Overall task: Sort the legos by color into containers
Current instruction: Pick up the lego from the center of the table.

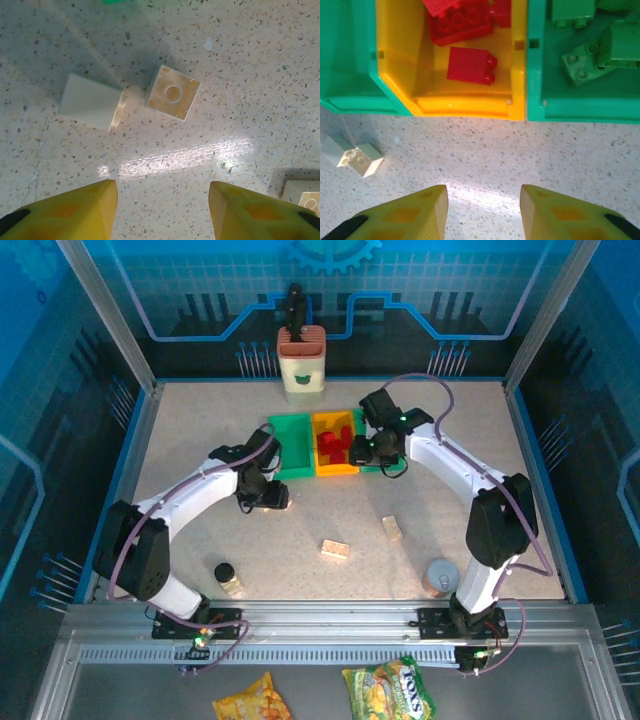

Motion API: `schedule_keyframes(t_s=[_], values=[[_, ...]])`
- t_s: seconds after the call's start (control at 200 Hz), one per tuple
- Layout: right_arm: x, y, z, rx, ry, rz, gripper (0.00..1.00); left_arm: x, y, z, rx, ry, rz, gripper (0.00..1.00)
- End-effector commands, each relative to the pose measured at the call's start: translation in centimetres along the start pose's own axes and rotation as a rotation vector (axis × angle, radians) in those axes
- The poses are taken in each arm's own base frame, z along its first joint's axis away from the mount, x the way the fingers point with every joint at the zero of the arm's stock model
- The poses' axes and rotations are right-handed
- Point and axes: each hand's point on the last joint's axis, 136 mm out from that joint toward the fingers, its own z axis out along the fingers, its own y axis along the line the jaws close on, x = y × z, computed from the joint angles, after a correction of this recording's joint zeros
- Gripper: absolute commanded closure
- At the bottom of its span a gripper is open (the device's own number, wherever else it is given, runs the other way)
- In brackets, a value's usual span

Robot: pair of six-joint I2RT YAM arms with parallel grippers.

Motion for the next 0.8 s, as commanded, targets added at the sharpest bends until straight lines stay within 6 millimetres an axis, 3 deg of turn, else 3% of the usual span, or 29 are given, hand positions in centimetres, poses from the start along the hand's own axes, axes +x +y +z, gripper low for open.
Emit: schedule_keyframes(t_s=[0.0, 0.29, 0.795], values=[[-0.5, -1.6, -2.1, 0.009, -0.057, 0.017, 0.57, -1.4, -0.3, 0.2, -0.038, -0.027, 0.033, 0.48], [0.7, -4.4, -3.5, 0.042, -0.071, 0.060, 0.57, -2.9, -1.3, 2.3, -0.066, 0.007, 0.097, 0.47], [1.9, -5.6, -4.0, 0.069, -0.060, 0.075, 0.58, -2.7, -1.2, 6.4, -0.122, 0.085, 0.146, 0.46]])
